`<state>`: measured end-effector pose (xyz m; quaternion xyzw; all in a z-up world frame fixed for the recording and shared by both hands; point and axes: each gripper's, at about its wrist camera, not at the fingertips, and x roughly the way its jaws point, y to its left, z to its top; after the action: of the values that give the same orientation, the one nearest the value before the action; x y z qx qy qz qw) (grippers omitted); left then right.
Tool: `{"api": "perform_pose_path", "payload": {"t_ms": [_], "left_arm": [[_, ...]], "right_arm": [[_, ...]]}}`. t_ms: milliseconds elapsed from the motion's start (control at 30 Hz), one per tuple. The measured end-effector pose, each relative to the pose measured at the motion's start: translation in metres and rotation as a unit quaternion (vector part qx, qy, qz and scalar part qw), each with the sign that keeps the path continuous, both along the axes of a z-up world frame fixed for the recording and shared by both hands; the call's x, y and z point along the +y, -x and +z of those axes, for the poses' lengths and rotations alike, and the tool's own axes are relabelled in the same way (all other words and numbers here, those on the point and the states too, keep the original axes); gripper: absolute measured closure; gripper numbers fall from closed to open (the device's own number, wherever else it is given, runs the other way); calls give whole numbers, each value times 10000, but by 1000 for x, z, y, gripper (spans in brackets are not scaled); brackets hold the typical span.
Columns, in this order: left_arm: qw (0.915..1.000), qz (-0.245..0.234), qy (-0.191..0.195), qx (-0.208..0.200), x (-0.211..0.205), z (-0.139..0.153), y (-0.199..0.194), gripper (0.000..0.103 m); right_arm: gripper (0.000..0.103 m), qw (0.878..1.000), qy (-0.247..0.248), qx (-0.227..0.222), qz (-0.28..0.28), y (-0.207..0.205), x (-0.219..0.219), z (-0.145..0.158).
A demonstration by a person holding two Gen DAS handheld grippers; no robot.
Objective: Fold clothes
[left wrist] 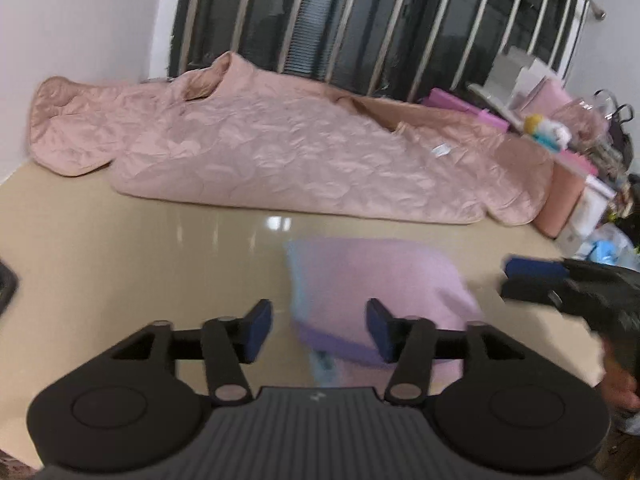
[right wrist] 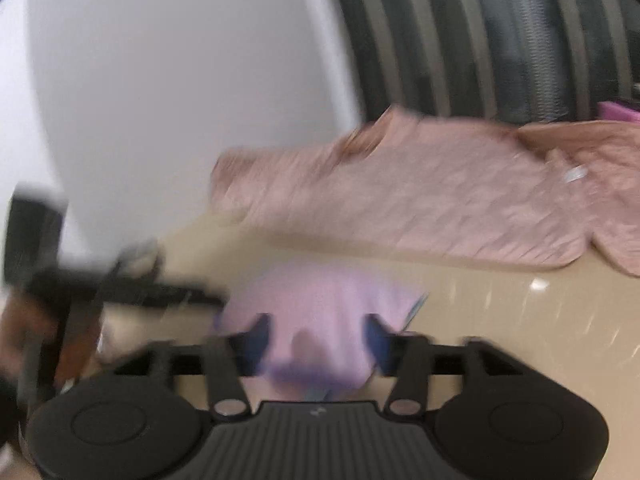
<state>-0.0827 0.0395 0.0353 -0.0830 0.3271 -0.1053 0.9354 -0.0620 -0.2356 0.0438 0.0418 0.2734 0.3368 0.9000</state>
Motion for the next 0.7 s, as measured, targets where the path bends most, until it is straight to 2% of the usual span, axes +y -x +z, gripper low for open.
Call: {"api": "perform_pose_path", "payload": {"t_ms": [33,100,200,333,467,567,700], "left_arm": [[10000,41,3,27,-5,-2,-3,32],[9995,300,-96,54,-13,-7,-5,29],[9988,390,-276,65,-23,-15,-2,25],[9991,299,-245,184,-29,-21,-1,23],[9990,277,-338,103,-30,-24,0,23],[9985,165,-511,59,-35,-26,3,24],[9974,-15,-727,20,-41,-26,7,43]], "right_arm": [[36,9998,-122,-28,-177,-6,-4,1],[36,9988,-220,115,-421,-25,0,-4],[36,9964,-301,397,-690,-55,7,-13],[37,9962,-285,596,-566,-72,22,-26],[37,9962,-105,654,-559,-73,28,-35],[36,9969,4,586,-525,-67,29,-37],[34,9978,324,391,-435,-56,35,-39]]}}
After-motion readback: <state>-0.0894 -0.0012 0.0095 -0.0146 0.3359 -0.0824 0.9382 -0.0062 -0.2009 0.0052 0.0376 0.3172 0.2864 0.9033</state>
